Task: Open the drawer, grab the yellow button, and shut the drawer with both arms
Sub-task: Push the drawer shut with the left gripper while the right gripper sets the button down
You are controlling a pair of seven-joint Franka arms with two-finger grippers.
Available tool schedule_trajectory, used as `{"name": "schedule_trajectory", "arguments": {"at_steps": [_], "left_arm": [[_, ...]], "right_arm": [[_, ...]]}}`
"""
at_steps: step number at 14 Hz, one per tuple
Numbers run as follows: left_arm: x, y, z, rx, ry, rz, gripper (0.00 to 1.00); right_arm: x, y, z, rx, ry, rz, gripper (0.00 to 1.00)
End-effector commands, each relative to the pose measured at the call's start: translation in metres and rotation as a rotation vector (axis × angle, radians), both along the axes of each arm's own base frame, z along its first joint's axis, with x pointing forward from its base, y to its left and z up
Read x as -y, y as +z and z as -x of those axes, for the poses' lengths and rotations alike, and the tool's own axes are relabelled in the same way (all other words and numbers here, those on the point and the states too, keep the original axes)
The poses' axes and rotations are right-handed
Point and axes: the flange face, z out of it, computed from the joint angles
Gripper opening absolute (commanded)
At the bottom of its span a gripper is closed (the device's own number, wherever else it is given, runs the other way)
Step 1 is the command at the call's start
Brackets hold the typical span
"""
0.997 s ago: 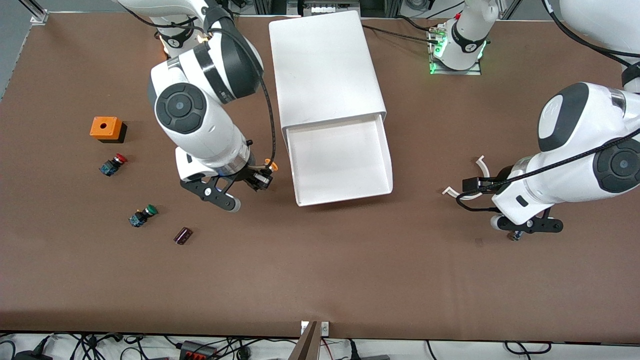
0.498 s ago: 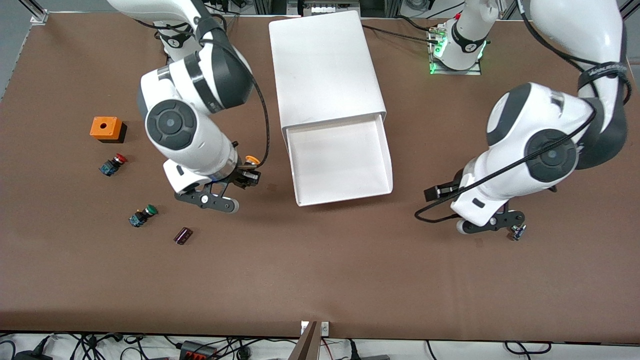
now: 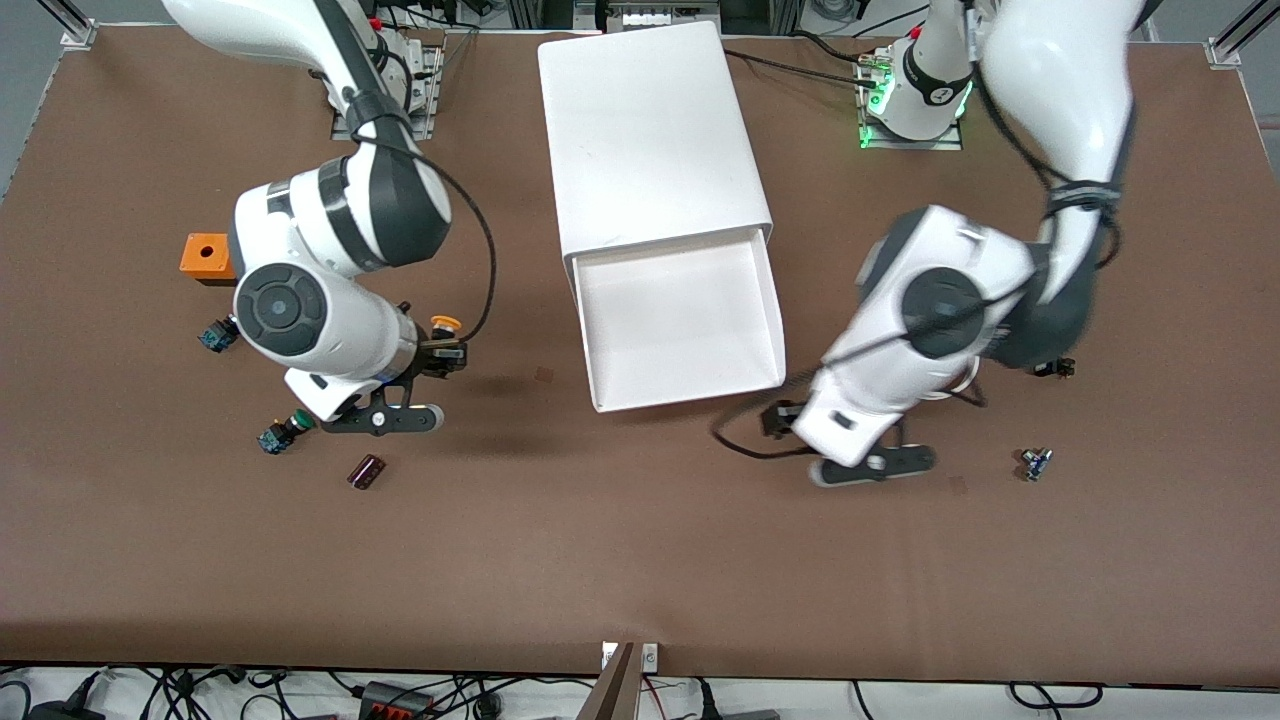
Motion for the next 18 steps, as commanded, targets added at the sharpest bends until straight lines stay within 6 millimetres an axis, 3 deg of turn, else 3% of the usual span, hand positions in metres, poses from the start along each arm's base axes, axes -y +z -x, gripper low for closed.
{"name": "schedule_trajectory", "arguments": {"at_steps": [1, 4, 10, 15, 18], "left_arm": [[0.03, -0.019, 0.001, 0.075, -0.025, 0.003, 1.0], [0.09, -0.035, 0.03, 0.085, -0.028, 0.031, 1.0], [0.092, -0.051, 0.052, 0.02, 0.039, 0.001, 1.0], [0.114, -0.049, 0.107, -0.24, 0.034, -0.028, 1.0], [0.132, -0.065, 0.138, -0.319, -0.013, -0.04, 1.0]], "right_arm": [[0.033, -0.028, 0.035, 0.009, 0.092, -0.032, 0.1], [0.059, -0.063, 0.045, -0.003, 0.207, -0.053, 0.1], [0.071, -0.115, 0.066, -0.002, 0.299, -0.06, 0.1], [0.081, -0.16, 0.088, 0.054, 0.372, -0.061, 0.1], [0.08, -0.169, 0.091, 0.047, 0.404, -0.06, 0.1]]}}
